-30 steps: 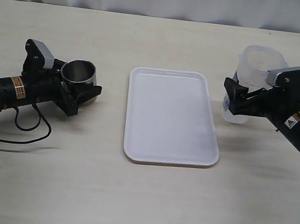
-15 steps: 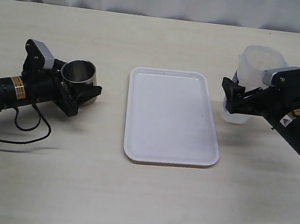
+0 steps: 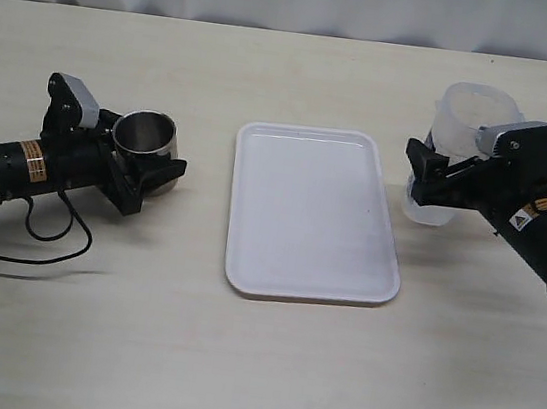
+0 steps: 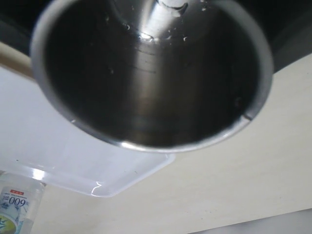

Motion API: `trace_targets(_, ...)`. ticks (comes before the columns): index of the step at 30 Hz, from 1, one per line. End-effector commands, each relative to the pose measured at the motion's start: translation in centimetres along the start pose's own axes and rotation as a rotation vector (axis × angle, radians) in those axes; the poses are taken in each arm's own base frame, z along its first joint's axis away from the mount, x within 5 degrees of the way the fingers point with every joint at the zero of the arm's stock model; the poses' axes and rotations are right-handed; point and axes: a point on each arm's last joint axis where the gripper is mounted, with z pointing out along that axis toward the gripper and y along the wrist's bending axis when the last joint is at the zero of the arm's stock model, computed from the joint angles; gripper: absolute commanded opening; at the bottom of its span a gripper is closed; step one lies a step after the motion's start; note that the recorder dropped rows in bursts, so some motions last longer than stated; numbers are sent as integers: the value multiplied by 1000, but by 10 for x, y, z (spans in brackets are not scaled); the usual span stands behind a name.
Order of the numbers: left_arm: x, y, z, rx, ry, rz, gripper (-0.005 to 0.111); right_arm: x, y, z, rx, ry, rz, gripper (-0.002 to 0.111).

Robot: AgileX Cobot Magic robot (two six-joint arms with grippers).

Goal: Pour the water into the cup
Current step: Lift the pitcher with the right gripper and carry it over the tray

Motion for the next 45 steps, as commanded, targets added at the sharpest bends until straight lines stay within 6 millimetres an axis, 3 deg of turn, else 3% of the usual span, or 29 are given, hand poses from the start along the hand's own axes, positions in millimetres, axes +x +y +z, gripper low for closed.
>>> trace_targets(1,0,-2,1,32,-5,11,0,-2,-2,0,0,-20,-4,70)
trace_targets(8,0,-5,1,58,0,21,0,-2,0,0,-24,-19,-14,49)
trace_targets(15,0,-5,1,61,0,22,0,-4,2,0,-40,-46,-20,4)
trace_targets(24,-3,-21,14,112,-3,105,0,-8,8,3,-122,-66,-17,4)
trace_targets(39,-3,-23,15,121,-2,99,0,-45,10,30,-274,-187,28,4)
trace_targets(45,-3,-23,15,121,-1,92,0,-59,29,48,-309,-142,-31,4)
